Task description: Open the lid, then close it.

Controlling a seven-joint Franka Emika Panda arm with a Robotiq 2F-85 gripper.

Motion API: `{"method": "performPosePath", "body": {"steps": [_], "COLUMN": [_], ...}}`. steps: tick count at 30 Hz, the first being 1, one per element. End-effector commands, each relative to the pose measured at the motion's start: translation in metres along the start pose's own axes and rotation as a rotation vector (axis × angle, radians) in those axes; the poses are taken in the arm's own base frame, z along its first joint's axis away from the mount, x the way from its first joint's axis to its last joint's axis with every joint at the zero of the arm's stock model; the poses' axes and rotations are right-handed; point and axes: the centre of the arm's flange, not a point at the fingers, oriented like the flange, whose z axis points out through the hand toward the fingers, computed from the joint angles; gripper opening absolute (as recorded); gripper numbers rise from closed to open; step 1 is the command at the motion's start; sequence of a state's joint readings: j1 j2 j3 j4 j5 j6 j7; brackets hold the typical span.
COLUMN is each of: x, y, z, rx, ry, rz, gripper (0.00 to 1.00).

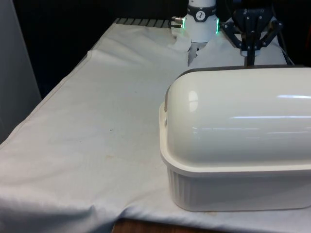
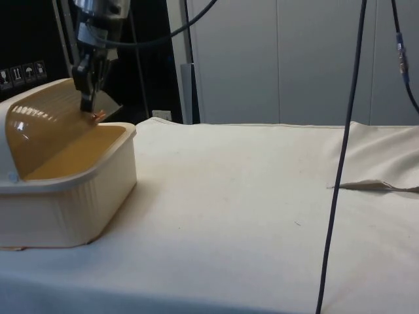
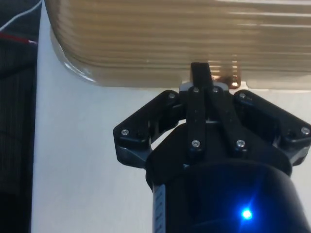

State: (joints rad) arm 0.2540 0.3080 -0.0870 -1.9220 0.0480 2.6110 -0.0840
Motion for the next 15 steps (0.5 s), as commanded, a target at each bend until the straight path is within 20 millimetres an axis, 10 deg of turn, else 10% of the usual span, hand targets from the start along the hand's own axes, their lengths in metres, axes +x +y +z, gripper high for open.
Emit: {"method": "performPosePath", "body": {"steps": [1,15], "x": [-0.004,-0.022], "y": [-0.003,-0.005], "z": [0.001,0.016], "rx": [0.008,0.012], "ry": [-0.015,-0.101], "rz": [-0.004,-0.01], "gripper": [0.0,0.0]}}
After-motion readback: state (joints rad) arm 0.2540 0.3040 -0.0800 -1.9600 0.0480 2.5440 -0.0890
